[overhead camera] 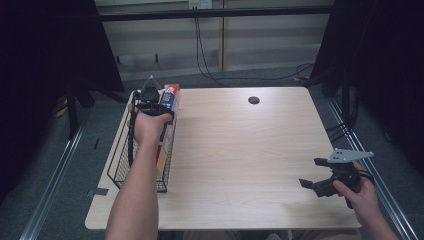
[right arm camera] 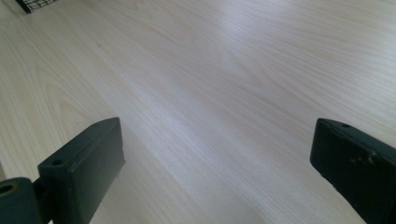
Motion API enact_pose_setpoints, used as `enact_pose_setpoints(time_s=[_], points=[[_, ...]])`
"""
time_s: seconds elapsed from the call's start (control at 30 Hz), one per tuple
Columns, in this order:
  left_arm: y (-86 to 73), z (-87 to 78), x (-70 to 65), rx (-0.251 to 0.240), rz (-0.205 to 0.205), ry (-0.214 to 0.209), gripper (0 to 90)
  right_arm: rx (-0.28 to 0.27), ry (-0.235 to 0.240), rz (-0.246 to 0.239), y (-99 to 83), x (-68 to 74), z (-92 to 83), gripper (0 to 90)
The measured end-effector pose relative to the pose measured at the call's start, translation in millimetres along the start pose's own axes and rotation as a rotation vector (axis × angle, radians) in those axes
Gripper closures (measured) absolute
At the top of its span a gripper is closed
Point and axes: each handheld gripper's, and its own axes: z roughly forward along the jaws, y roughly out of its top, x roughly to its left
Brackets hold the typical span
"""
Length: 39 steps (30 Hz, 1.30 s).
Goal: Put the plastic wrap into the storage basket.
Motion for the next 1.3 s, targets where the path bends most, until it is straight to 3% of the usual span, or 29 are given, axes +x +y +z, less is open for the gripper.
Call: enact_pose_setpoints(time_s=[0.77,1.3], points=[[-10.5,4.3,23.9,0.007,-0.039,0.023,42.9,0.001,0.005,0.001,0.6,0.8,0.8,2.5],[-16.6,11.1,32.3,0.026,-0.055,0.024,42.9,0.001,0.007,-0.003,1.2,1.9,0.9,2.5]])
